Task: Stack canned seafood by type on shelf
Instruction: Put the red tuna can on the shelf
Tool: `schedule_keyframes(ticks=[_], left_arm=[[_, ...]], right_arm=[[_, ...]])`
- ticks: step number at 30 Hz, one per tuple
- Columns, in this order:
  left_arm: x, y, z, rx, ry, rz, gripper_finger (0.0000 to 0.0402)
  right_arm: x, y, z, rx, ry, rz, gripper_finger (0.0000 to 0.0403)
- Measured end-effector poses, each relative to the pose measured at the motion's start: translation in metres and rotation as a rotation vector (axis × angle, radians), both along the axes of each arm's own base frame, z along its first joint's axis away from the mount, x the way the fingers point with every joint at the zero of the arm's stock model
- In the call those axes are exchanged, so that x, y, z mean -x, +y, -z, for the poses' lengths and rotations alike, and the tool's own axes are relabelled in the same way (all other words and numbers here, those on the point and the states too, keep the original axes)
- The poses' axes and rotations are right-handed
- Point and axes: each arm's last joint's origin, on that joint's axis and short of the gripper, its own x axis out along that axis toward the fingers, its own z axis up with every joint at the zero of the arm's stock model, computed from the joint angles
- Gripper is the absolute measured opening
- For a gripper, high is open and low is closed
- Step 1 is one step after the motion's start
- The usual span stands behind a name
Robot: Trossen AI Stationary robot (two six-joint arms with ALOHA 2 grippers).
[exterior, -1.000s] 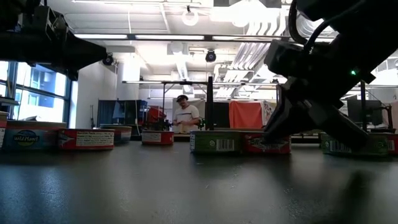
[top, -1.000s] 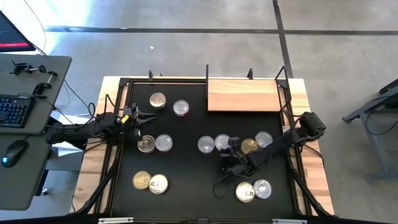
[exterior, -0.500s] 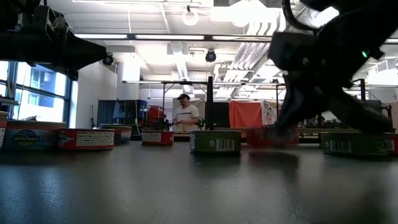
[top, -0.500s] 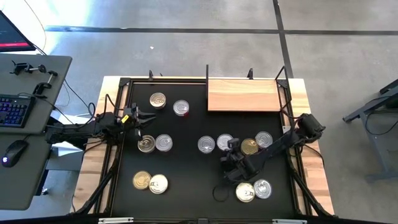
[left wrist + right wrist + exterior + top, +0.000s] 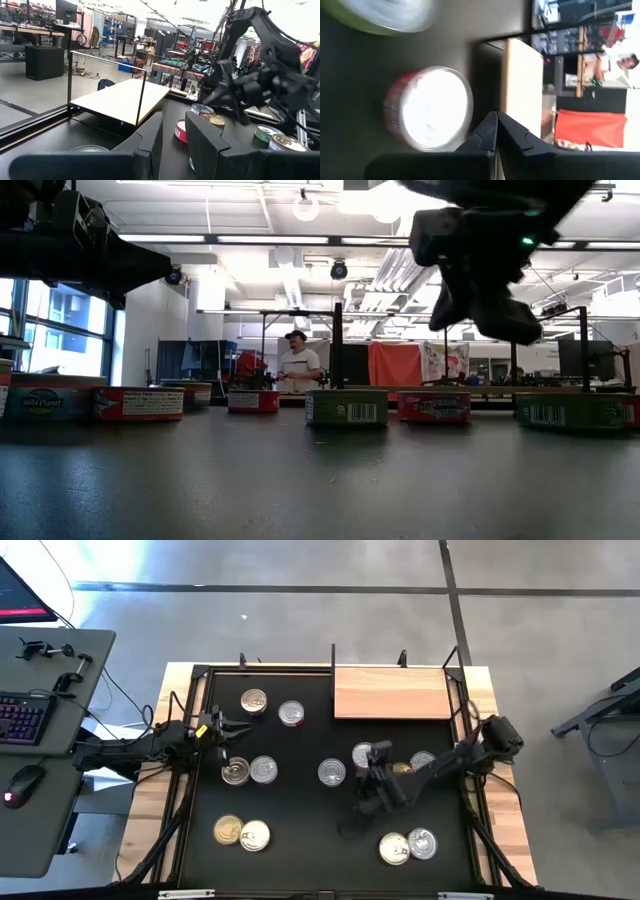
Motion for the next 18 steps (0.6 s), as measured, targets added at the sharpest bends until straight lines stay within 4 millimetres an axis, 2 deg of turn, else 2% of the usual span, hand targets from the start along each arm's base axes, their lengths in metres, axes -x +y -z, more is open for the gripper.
schedule_keyframes(ticks=[5,10,14,18], left_arm=[[0.000,0.000,0.000,0.000,0.000,0.000,0.0073],[0.000,0.000,0.000,0.000,0.000,0.000,0.0073],[0.000,0.000,0.002,-0.006,0.024,0.000,0.0073],[0.000,0.000,0.005,-0.004,0.049,0.000,0.0073]], right_arm=[[0.001,-0.033,-0.032,-0.023,-0.011,0.032,0.0001],[0.006,-0.054,-0.055,-0.317,-0.112,0.054,0.0001],[0.017,-0.059,-0.046,-0.580,-0.183,-0.008,0.0030],[0.030,-0.058,-0.017,-0.729,-0.324,-0.070,0.0086]])
